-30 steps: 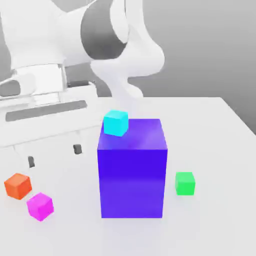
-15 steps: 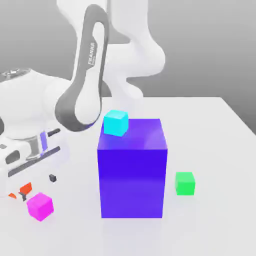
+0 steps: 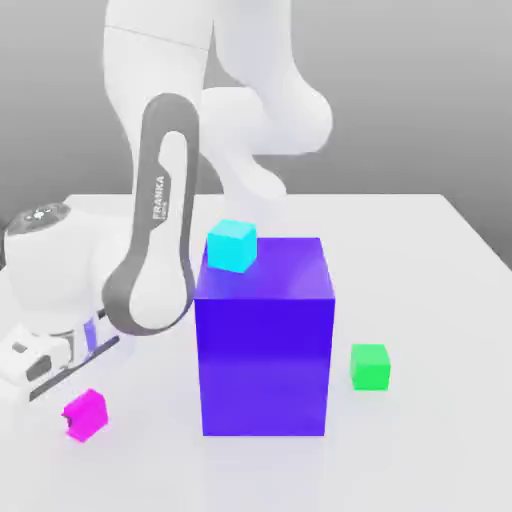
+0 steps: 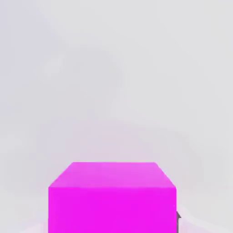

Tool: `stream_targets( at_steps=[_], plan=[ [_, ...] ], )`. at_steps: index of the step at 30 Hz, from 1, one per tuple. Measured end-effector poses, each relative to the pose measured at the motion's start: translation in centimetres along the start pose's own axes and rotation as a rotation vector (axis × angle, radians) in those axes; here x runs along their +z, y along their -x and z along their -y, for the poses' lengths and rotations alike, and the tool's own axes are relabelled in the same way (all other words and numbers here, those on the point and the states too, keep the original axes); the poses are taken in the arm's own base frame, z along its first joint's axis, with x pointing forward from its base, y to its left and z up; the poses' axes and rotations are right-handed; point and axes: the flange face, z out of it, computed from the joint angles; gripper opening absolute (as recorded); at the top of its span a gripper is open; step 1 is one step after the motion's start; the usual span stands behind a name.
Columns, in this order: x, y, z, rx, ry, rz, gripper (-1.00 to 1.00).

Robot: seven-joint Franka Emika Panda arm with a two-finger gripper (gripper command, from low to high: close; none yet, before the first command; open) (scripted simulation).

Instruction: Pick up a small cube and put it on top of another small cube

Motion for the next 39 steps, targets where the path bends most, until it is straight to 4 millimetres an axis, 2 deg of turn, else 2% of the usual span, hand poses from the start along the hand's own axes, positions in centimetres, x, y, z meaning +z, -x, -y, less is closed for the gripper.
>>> stream_targets(
  at_steps=[8,9,13,15,16,19,21,23,24,30,32,33,35,39],
  plan=[
    [-5.9,-0.1,0.0,-0.001,0.001,-0.001,-1.0],
    [-6.7,-1.3,0.2,-0.019,0.01,-0.018,-1.0],
    [-11.6,-10.7,3.2,-0.164,0.079,-0.159,-1.0],
    [-14.3,-15.4,6.0,-0.242,0.104,-0.236,-1.0],
    [-14.9,-16.6,8.2,-0.285,0.096,-0.253,-1.0],
    [-15.9,-18.4,15.7,-0.419,0.055,-0.267,-1.0],
    [-16.5,-18.9,22.8,-0.551,0.023,-0.268,-1.0],
    [-17.3,-17.9,30.8,-0.702,-0.011,-0.263,-1.0],
    [-17.3,-16.5,34.4,-0.776,-0.025,-0.249,-1.0],
    [-15.4,-7.6,41.4,-0.974,-0.032,-0.137,-1.0],
    [-14.7,-4.2,43.5,-1.053,-0.018,-0.103,-1.0],
    [-14.1,-2.6,43.8,-1.08,-0.011,-0.082,-1.0],
    [-12.3,-0.2,43.0,-1.087,-0.004,-0.026,-1.0],
    [-9.2,0.6,42.7,-1.088,-0.007,-0.001,-1.0]
  ],
)
